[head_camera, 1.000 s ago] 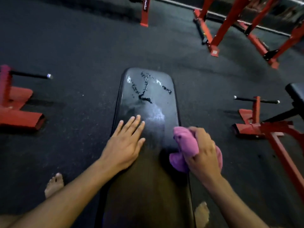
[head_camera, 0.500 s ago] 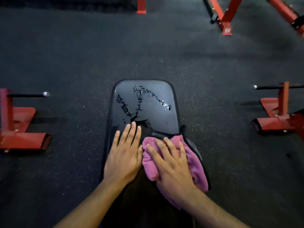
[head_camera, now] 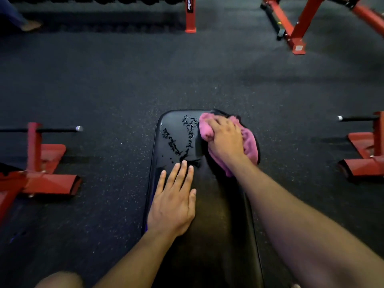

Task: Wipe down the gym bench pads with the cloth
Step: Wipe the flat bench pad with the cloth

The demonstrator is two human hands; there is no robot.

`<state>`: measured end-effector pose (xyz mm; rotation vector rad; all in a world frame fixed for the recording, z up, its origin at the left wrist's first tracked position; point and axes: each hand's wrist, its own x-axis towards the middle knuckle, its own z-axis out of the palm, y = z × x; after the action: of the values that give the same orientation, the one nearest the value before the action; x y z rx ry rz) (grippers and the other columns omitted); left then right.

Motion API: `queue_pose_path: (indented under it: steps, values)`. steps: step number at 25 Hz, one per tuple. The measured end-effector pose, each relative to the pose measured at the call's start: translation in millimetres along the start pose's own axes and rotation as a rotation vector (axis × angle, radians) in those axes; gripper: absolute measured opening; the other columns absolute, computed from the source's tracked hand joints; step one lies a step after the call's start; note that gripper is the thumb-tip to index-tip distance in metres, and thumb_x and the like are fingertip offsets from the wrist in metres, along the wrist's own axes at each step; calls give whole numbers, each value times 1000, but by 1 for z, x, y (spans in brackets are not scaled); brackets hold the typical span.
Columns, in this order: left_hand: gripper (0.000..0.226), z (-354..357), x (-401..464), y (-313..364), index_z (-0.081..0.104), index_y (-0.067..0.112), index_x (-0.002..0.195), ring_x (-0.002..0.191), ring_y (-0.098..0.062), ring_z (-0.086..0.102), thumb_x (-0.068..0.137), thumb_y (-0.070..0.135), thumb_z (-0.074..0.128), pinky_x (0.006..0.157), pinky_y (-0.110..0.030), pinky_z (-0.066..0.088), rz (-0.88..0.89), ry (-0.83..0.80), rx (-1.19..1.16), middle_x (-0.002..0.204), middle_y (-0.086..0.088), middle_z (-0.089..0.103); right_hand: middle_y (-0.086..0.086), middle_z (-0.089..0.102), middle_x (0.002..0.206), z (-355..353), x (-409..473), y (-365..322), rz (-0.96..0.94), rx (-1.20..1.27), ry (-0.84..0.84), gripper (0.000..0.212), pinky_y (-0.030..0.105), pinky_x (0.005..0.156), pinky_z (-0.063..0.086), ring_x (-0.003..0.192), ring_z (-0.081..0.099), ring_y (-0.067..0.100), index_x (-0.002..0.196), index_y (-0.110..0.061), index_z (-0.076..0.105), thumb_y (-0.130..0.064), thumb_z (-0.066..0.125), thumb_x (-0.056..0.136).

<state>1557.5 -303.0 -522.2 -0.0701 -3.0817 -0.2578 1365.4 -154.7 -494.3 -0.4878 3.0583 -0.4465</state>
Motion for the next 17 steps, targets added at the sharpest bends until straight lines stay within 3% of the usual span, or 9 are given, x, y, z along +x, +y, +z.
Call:
queue_pose_path:
  steps: [6, 8, 12, 17]
  values:
    - [64, -1, 1, -2, 32, 15, 162, 158, -22, 24, 104, 40, 27, 125, -48, 14, 18, -12, 2, 170, -6, 27, -4, 49, 154, -2, -197, -21, -111, 46, -12, 72, 54, 119, 31, 144, 41, 23, 147, -31, 51, -35, 46, 75]
    - [64, -1, 2, 0, 31, 15, 163, 158, -22, 24, 104, 40, 26, 125, -49, 15, 20, -12, 8, 170, -6, 27, -3, 50, 152, 0, -169, -14, -119, 28, 4, 70, 56, 118, 31, 144, 42, 25, 147, -29, 51, -35, 49, 77]
    - [64, 2, 1, -1, 24, 18, 164, 160, -19, 15, 105, 42, 24, 127, -48, 11, 4, -14, 6, 172, -3, 20, 0, 52, 149, 7, -31, -1, -56, -41, 42, 62, 58, 118, 28, 141, 44, 26, 144, -28, 51, -29, 59, 83]
    - [63, 3, 0, -1, 20, 19, 165, 161, -17, 9, 106, 43, 23, 128, -48, 8, 5, -12, -3, 173, -1, 15, 2, 59, 130, -3, 74, 18, -20, -41, -9, 53, 50, 90, 50, 114, 58, 35, 137, -31, 54, -28, 56, 84]
